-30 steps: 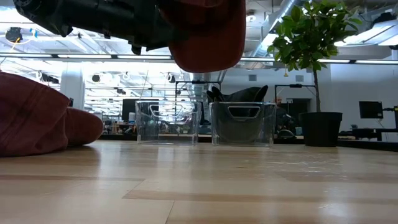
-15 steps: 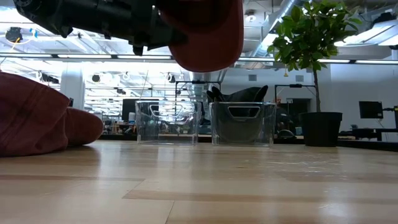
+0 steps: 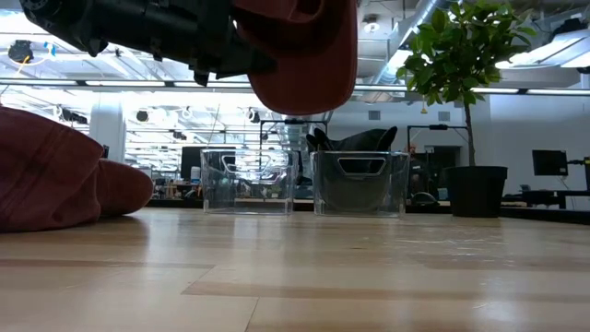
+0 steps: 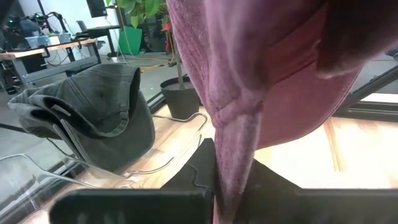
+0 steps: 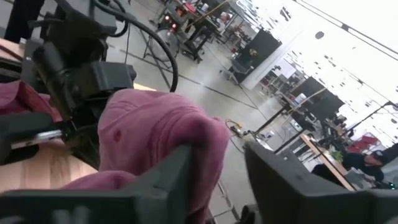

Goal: Pick & Place hat
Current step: Put the right red cap into the left transparent bin

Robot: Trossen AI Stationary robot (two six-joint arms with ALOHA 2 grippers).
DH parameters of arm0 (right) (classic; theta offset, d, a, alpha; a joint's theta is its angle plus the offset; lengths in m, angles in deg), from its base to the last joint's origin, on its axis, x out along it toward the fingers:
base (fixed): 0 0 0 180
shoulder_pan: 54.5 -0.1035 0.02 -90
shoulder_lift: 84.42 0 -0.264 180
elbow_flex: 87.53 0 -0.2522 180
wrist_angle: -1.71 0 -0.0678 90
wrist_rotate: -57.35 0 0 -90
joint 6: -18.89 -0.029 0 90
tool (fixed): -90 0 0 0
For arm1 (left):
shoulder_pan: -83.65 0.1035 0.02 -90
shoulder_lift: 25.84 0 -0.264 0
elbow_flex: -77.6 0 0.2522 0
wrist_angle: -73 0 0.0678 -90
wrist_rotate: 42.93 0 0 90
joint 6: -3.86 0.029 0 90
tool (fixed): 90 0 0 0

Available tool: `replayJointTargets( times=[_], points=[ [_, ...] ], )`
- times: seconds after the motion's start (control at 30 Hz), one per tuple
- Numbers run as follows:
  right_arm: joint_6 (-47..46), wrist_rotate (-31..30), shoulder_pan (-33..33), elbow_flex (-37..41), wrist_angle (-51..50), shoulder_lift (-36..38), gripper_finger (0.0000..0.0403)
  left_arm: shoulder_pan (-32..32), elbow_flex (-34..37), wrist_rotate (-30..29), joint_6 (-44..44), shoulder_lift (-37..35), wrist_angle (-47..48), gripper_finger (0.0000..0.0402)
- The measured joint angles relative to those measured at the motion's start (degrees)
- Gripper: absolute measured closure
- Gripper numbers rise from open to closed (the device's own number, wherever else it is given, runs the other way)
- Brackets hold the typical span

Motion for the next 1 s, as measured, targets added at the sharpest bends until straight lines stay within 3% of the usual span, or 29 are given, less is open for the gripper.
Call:
replayJointTargets(
  times=[0.13,0.27,0.37,0.63,0.73,0.83,1.0],
  points=[
    [1.9,-0.3,-0.3,0.0,-2.4,0.0,0.0197,0.0,0.0,-1.1,0.0,0.0,0.3,0.0390],
    [4.0,-4.6,-1.1,0.0,-2.7,0.1,0.0155,0.0,0.0,-2.2,-0.4,0.0,0.7,0.0390],
    [6.2,-7.5,-1.9,0.0,-2.6,0.6,0.0146,0.0,0.0,-2.3,-0.8,0.0,0.8,0.0390],
    [15.7,-6.6,-4.0,0.0,3.7,2.9,0.0145,3.0,0.0,-2.1,-5.8,0.0,4.0,0.0390],
    [22.1,-3.0,-3.4,0.0,14.2,3.0,0.0145,4.4,0.0,1.7,-7.7,0.0,4.1,0.0390],
    [25.9,5.9,-1.8,0.0,22.9,3.1,0.0145,4.8,0.0,4.2,-8.6,0.0,4.1,0.0390],
    [21.4,18.9,2.7,0.0,26.3,3.1,0.0145,4.2,0.0,5.4,-8.7,0.0,4.0,0.0390]
  ],
)
